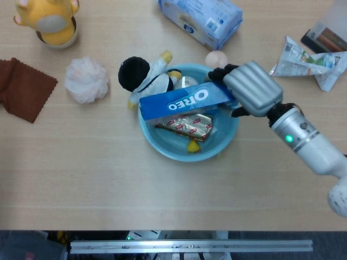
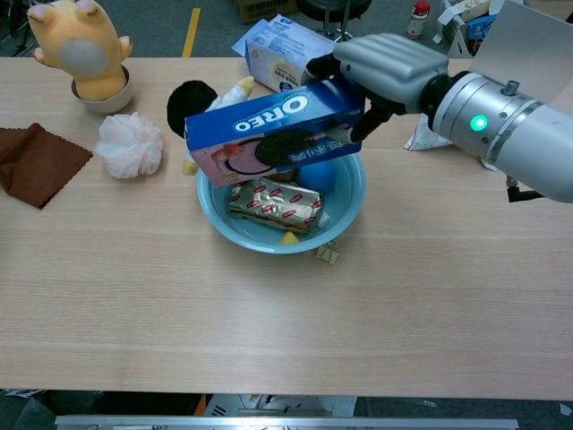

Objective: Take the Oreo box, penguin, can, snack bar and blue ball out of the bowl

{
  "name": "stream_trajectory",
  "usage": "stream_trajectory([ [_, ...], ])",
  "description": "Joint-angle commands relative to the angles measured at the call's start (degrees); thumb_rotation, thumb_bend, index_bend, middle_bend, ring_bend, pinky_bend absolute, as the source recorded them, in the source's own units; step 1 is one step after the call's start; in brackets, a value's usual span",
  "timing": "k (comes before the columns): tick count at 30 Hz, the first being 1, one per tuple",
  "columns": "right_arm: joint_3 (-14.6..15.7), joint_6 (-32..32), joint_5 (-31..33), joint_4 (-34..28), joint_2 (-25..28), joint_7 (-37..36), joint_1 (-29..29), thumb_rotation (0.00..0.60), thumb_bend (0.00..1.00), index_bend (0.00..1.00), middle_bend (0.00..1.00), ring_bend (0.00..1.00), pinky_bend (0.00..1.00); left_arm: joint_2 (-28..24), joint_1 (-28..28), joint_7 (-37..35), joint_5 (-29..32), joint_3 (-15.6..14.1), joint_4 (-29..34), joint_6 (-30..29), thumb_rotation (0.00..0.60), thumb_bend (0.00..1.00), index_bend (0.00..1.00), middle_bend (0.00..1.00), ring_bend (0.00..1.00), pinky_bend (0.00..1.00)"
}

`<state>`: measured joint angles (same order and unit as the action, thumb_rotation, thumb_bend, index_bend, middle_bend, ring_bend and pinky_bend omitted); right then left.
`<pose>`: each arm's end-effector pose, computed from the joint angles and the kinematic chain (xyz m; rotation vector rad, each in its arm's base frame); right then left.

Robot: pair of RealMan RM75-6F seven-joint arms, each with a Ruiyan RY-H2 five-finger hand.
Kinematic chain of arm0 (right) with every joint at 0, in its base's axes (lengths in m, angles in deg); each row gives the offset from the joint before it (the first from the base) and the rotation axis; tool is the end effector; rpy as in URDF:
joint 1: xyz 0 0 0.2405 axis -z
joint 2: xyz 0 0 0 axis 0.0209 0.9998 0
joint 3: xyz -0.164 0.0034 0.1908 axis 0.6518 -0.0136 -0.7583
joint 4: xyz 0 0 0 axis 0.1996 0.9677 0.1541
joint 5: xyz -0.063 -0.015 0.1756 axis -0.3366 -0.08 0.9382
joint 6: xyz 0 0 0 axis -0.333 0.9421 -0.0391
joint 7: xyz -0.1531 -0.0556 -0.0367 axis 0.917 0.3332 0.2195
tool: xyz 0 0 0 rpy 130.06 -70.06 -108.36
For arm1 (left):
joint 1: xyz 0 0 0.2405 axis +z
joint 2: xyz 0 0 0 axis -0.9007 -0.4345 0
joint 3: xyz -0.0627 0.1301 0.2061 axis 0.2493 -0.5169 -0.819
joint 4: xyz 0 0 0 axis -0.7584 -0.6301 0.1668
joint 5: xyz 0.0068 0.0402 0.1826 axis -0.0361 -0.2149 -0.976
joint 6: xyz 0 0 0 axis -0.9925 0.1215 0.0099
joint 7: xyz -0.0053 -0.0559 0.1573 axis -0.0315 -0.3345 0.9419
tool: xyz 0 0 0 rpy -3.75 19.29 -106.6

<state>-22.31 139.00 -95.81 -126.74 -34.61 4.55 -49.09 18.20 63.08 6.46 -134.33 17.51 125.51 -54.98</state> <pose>-0.0779 -0.3329 0.0455 2.0180 -0.8757 1.0289 -0.2933 0.1748 0.2225 -1.3678 -0.9219 -0.8537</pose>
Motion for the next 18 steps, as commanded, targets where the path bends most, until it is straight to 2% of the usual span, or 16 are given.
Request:
stream_trajectory([
  [1, 0.35, 3.58, -5.00, -4.76, 7.93, -4.43, 4.26, 0.600, 0.41, 0.53, 0.52, 0.57, 0.77, 0.00, -0.04, -0.02, 0.06, 0.05, -0.05, 0.03, 0.600, 0.40, 0.30, 0.32, 0.27, 0.22],
  [7, 2.22, 6.77, -7.12, -4.75, 17.56, -8.99, 10.09, 0.600, 0.41, 0.53, 0.52, 0.57, 0.77, 0.24, -0.25, 0.10, 0.32, 0.20, -0.13, 0.35, 0.600, 0.40, 0.30, 0.32, 0.27, 0.22],
  [11, 3.51, 8.01, -7.60, -3.66, 21.85, -11.93, 13.56, 0.600, 0.41, 0.53, 0.52, 0.57, 0.77, 0.55, -0.43, 0.35, 0.28, 0.21, -0.08, 0.60, 0.600, 0.40, 0.30, 0.32, 0.27, 0.22],
  [18, 5.84, 8.58, -9.07, -0.56, 23.92, -16.46, 18.28, 0.600, 0.41, 0.53, 0.52, 0.57, 0.77, 1.04, -0.71, 0.66, 0.14, 0.16, -0.17, 0.99, 0.600, 0.40, 0.30, 0.32, 0.27, 0.22],
])
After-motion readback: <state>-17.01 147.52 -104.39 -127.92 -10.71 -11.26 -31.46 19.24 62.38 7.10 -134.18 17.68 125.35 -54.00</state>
